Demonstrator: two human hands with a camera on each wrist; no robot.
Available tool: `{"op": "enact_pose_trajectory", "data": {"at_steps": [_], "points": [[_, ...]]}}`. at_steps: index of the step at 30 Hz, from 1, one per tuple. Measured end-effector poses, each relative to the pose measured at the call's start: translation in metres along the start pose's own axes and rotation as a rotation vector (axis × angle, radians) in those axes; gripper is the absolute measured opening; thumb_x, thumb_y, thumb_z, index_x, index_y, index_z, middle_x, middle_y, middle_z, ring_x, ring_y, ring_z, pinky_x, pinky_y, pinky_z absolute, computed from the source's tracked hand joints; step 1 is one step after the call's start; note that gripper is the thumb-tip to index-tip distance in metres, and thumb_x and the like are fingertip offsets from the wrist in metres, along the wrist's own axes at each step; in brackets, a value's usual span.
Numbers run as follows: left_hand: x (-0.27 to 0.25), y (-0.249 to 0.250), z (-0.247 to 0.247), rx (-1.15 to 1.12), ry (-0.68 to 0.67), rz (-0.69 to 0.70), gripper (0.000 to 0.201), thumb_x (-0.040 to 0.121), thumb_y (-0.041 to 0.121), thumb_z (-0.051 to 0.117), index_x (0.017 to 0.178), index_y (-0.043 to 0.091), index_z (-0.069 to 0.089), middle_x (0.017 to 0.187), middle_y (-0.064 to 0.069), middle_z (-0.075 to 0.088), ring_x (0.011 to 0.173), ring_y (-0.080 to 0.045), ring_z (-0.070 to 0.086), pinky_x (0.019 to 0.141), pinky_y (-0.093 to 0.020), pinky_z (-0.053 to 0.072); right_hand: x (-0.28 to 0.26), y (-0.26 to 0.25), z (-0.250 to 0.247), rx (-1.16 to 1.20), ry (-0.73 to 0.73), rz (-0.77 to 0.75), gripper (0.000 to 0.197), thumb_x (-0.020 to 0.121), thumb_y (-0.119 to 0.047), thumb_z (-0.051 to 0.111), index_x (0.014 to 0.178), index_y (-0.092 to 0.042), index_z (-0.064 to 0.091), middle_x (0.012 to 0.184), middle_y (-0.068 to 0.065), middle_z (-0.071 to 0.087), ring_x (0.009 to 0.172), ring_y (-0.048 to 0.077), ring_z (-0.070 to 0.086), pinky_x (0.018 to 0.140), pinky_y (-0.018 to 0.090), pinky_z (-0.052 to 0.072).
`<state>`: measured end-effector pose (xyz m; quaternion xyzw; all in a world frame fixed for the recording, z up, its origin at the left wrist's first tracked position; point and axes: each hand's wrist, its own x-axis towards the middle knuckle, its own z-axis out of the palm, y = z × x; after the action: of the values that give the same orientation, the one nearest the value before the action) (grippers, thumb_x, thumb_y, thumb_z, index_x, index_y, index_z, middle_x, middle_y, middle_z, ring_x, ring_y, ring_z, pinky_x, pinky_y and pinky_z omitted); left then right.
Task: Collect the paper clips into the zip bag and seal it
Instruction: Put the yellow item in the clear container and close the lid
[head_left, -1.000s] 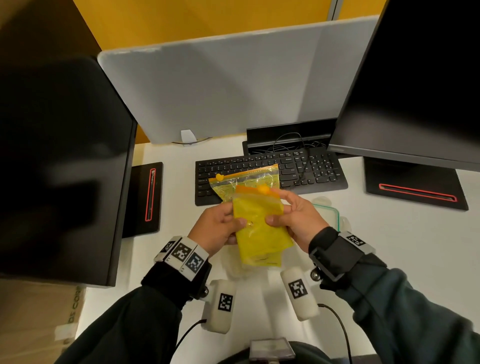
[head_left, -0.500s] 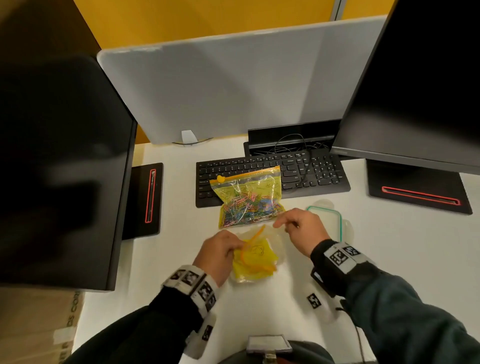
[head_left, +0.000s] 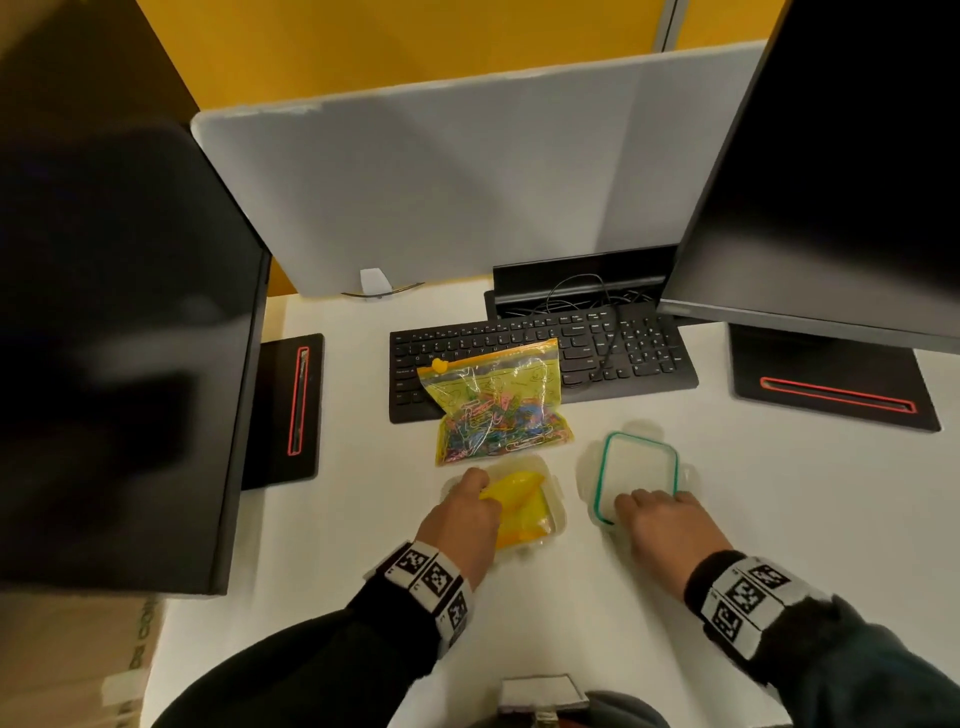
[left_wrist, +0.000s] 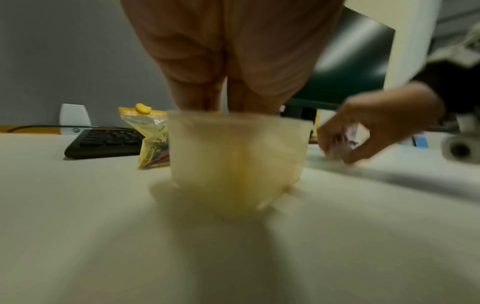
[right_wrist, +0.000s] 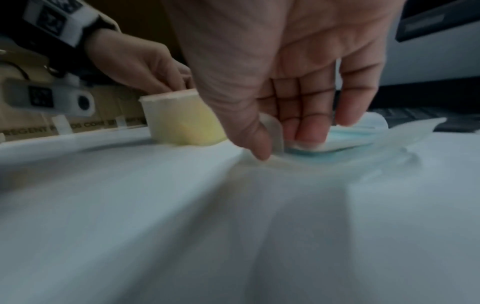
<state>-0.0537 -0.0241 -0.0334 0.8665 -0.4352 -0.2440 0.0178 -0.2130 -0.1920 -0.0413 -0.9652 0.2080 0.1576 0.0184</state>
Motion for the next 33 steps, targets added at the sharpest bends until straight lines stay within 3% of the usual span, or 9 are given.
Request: {"op": "enact_pose_trajectory", "data": {"at_steps": [3,8,12,14,18,24,27,30,33], "points": [[-0.001,0.001,-0.001,0.162,0.1,0.042,0.021,0.089,0.019,0.047,0.097,0.017,0.067,0.115,-0.003,0.045,0.109,-0.027,0.041,0.081,-0.033,0.029,-0.008,-0.003,-0.029,0.153,0.272,-0.04,0.033,0.041,-0.018,0.077,0.066,-0.014,0.056,0.057,0.003,0.058,0.044,0.024,0.057,0.043,0.028,0.044],[-0.003,-0.004,-0.005,0.03,0.137,-0.065,0.026,0.091,0.035,0.045,0.1,0.029,0.069,0.108,-0.002,0.044,0.107,-0.023,0.041,0.085,-0.036,0.034,-0.008,0.005,-0.085,1.097,0.544,0.228,0.021,0.08,0.001,0.055,0.077,-0.019,0.051,0.068,0.004,0.058,0.052,0.017,0.052,0.054,0.028,0.047],[-0.006,-0.005,-0.004,-0.496,0.208,-0.232,0.025,0.08,0.026,0.058,0.105,0.022,0.055,0.107,-0.003,0.052,0.097,-0.026,0.055,0.082,-0.039,0.05,0.005,-0.014,-0.077,1.944,0.025,0.298,0.03,0.085,0.01,0.047,0.072,-0.016,0.056,0.056,0.003,0.061,0.049,0.014,0.059,0.047,0.028,0.054],[-0.008,-0.007,-0.004,-0.793,0.221,-0.325,0.027,0.073,0.024,0.059,0.095,0.024,0.045,0.094,-0.008,0.06,0.083,-0.029,0.06,0.072,-0.043,0.055,0.012,-0.032,-0.055,1.86,-0.112,0.403,0.025,0.085,0.006,0.051,0.07,-0.014,0.052,0.061,0.005,0.061,0.053,0.016,0.06,0.048,0.027,0.053],[-0.009,-0.013,-0.007,-0.917,0.231,-0.285,0.021,0.079,0.006,0.06,0.085,0.016,0.042,0.075,-0.003,0.056,0.066,-0.017,0.053,0.054,-0.028,0.046,0.025,-0.048,-0.03,1.487,0.025,0.512,0.024,0.08,-0.008,0.068,0.068,-0.01,0.047,0.077,0.012,0.057,0.068,0.022,0.056,0.053,0.027,0.049],[-0.007,-0.036,0.0,-0.958,0.287,-0.219,0.025,0.07,-0.014,0.065,0.078,0.009,0.07,0.085,0.006,0.055,0.075,-0.004,0.055,0.064,0.0,0.043,0.035,-0.042,-0.028,1.407,0.035,0.539,0.024,0.081,-0.009,0.067,0.07,-0.011,0.046,0.074,0.008,0.055,0.066,0.022,0.055,0.051,0.029,0.051],[-0.013,-0.041,-0.002,-1.231,0.283,-0.215,0.029,0.077,-0.014,0.058,0.084,0.012,0.069,0.086,-0.003,0.066,0.07,0.0,0.065,0.066,-0.015,0.051,0.037,-0.045,-0.028,1.367,0.076,0.569,0.031,0.08,-0.008,0.068,0.065,-0.012,0.041,0.07,0.009,0.05,0.061,0.024,0.05,0.052,0.033,0.051],[-0.014,-0.042,-0.01,-1.59,0.174,-0.357,0.019,0.089,0.001,0.046,0.095,0.004,0.064,0.082,-0.007,0.066,0.074,-0.016,0.065,0.067,-0.025,0.055,0.038,-0.049,-0.028,1.354,0.108,0.598,0.034,0.078,-0.008,0.069,0.062,-0.013,0.04,0.066,0.01,0.049,0.057,0.024,0.049,0.063,0.041,0.053],[-0.009,-0.042,-0.007,-1.344,0.216,-0.393,0.007,0.083,0.008,0.061,0.088,0.009,0.066,0.09,-0.009,0.065,0.082,-0.021,0.063,0.074,-0.034,0.057,0.038,-0.05,-0.029,1.39,0.079,0.622,0.032,0.078,-0.007,0.07,0.064,-0.011,0.041,0.07,0.012,0.051,0.063,0.026,0.051,0.064,0.041,0.054]]}}
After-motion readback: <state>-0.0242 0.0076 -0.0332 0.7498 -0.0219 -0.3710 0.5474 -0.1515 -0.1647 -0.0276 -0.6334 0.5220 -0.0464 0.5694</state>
